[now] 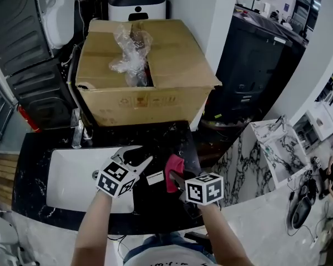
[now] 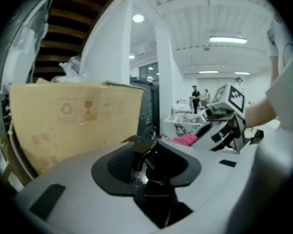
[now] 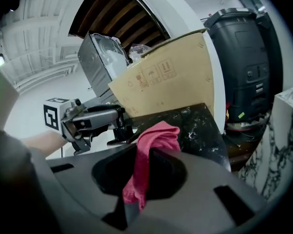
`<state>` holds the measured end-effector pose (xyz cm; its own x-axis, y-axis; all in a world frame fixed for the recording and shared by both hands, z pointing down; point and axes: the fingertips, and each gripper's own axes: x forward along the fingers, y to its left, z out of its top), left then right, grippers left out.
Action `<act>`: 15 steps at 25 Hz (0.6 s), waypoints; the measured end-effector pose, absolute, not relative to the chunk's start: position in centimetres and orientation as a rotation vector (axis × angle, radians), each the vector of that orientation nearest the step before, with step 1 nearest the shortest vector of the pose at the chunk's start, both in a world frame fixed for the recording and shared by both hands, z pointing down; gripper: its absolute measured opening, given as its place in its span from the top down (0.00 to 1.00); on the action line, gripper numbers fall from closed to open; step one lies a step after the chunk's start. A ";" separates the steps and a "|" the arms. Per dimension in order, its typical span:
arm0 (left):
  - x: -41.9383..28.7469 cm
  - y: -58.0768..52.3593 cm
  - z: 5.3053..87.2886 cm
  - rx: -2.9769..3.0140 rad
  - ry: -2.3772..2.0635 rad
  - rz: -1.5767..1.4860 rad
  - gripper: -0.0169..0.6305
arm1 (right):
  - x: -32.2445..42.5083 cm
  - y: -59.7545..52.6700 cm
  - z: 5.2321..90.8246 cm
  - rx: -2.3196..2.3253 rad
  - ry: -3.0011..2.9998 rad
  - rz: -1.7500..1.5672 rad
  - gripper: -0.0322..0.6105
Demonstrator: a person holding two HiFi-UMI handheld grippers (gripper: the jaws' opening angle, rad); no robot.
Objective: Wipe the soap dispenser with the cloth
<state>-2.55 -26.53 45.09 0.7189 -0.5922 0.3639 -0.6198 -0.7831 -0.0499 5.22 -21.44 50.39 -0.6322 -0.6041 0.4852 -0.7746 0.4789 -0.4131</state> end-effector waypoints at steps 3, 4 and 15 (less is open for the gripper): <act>-0.5 -24.7 44.7 3.007 -0.775 0.649 0.73 | 5.5 -21.0 49.3 1.143 -2.529 0.913 0.87; 0.0 -24.0 44.6 3.053 -0.699 0.669 0.73 | 5.1 -20.6 48.9 1.096 -2.568 0.919 0.87; 0.1 -21.7 45.0 2.858 -0.978 0.745 0.72 | 2.6 -18.7 50.3 0.884 -2.548 0.947 0.87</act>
